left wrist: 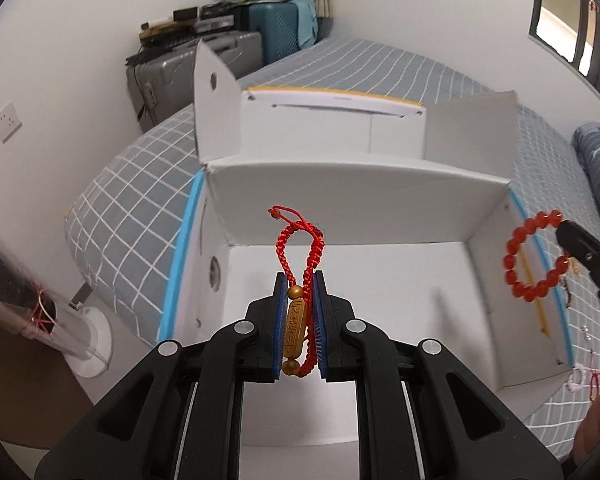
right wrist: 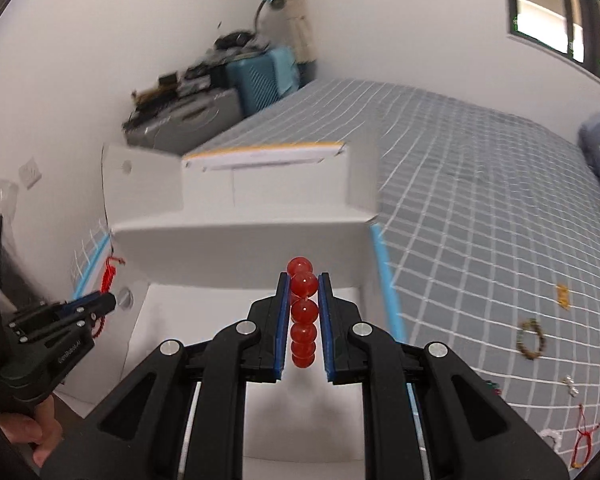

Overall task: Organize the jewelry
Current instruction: 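Carry both held bracelets over the open white box, then open left tool and right tool, dropping both bracelets into the box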

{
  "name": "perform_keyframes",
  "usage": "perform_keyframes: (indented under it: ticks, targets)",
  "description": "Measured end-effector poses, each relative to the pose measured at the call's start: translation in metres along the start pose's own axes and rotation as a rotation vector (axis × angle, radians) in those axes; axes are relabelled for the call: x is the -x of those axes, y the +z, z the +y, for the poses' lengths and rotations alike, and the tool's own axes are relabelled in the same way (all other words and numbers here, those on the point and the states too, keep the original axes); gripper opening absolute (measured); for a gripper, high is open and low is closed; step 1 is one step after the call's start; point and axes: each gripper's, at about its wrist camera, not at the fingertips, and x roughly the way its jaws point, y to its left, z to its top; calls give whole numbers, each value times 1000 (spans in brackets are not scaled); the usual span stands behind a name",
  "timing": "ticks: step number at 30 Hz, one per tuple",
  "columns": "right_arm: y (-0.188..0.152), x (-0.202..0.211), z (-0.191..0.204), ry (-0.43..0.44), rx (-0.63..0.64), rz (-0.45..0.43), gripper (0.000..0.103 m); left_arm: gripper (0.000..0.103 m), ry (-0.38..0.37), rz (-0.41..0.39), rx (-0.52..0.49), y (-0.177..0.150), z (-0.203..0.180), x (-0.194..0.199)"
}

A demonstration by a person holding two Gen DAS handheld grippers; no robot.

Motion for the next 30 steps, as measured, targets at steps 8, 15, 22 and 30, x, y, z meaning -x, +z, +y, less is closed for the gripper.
perform_keyframes:
  ticks: [8, 15, 22, 30]
  targets:
    - [-15, -49, 14, -17, 24, 137, 13, 12, -9, 115, 4, -7, 12, -36]
    - [-19, -59, 7, -40, -4, 174, 13, 13, -9, 135, -11, -11, 8, -41]
    - [-19, -62, 7, -55, -13, 178, 14, 24, 1, 133, -15, -10, 5, -42]
    - [-14, -46, 1, -55, -36, 128, 57, 63, 17, 90, -14, -8, 3, -34]
